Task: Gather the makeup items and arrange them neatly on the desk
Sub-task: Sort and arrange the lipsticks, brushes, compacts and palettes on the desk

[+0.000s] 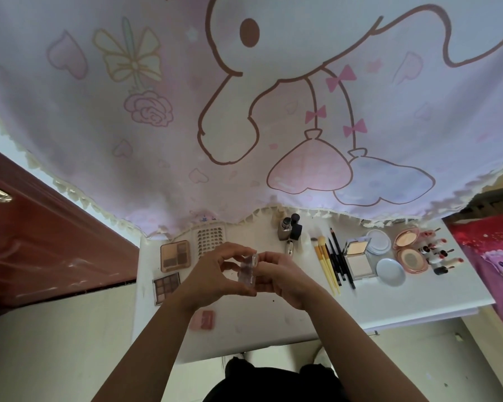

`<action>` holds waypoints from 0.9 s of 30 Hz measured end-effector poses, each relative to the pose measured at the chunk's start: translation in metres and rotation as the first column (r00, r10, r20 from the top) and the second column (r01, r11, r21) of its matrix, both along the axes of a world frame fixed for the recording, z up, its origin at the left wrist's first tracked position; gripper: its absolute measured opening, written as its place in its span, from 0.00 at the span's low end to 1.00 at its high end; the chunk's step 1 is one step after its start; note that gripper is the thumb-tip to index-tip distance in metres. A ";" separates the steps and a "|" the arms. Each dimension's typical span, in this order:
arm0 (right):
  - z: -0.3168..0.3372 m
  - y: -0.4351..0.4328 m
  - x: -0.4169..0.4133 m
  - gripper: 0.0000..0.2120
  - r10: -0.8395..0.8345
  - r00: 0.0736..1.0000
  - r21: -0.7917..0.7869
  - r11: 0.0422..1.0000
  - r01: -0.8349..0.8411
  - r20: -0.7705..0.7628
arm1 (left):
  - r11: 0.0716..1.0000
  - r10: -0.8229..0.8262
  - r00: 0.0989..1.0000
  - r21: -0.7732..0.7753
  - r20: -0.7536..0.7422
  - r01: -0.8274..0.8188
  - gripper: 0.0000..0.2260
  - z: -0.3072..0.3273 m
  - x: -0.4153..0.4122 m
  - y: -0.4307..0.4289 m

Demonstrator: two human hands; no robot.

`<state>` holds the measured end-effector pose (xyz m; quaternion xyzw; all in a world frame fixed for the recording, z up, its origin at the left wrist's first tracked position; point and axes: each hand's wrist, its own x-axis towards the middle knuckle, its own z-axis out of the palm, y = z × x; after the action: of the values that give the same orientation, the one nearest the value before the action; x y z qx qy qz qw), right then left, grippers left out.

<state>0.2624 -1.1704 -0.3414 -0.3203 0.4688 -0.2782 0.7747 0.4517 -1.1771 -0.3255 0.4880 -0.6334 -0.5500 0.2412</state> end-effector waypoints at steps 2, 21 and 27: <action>0.001 0.001 -0.001 0.22 0.000 1.000 0.001 1.000 0.000 0.002 | 1.000 -0.012 1.000 -0.004 0.003 0.012 0.30 0.000 -0.001 0.000; 0.002 0.003 -0.025 0.10 -0.311 0.948 0.042 0.950 0.309 0.070 | 0.939 0.301 0.900 0.261 -0.315 -0.222 0.26 0.004 -0.003 -0.009; -0.006 0.005 -0.039 0.14 -0.359 0.930 -0.038 0.933 0.357 -0.081 | 0.887 0.393 0.858 0.382 -0.331 -0.259 0.28 -0.012 -0.006 -0.003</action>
<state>0.2232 -1.1654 -0.3470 -0.2500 0.5492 -0.4060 0.6863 0.4454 -1.1798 -0.3376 0.4996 -0.3783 -0.6846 0.3725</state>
